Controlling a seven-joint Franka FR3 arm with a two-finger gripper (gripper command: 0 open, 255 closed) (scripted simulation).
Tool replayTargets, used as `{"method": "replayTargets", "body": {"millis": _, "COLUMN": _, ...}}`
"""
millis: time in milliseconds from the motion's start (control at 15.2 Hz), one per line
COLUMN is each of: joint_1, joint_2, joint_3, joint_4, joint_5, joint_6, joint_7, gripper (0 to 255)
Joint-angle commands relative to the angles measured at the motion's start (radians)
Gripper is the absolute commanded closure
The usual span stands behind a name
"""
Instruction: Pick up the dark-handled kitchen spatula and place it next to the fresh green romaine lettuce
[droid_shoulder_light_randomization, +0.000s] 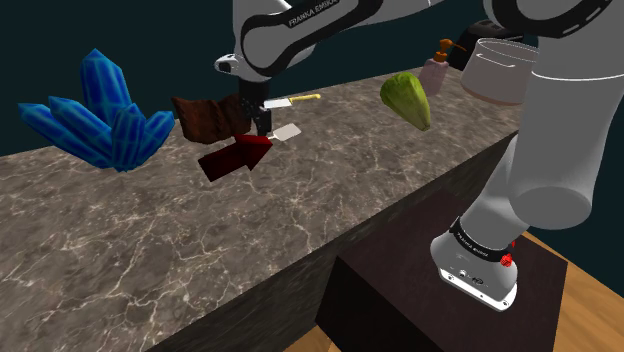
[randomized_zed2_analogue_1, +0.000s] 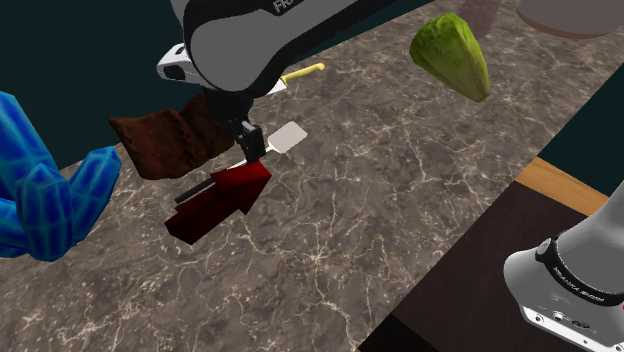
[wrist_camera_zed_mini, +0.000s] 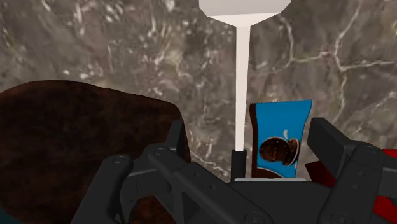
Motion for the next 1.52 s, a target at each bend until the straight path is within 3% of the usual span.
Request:
{"method": "replayTargets", "body": {"millis": 0, "joint_1": 0.002, "joint_2": 0.014, "joint_3": 0.0, "joint_4": -0.009, "joint_5": -0.002, "joint_6": 0.023, "joint_7": 0.002, "gripper": 0}}
{"method": "replayTargets", "body": {"millis": 594, "joint_1": 0.004, "joint_2": 0.025, "joint_3": -0.001, "joint_4": -0.015, "joint_5": -0.002, "joint_6": 0.041, "joint_7": 0.002, "gripper": 0}}
{"method": "replayTargets", "body": {"millis": 660, "joint_1": 0.004, "joint_2": 0.024, "joint_3": -0.001, "joint_4": -0.013, "joint_5": -0.002, "joint_6": 0.038, "joint_7": 0.002, "gripper": 255}}
{"method": "replayTargets", "body": {"millis": 1452, "joint_1": 0.004, "joint_2": 0.006, "joint_3": 0.0, "joint_4": -0.001, "joint_5": -0.001, "joint_6": 0.007, "joint_7": 0.002, "gripper": 255}}
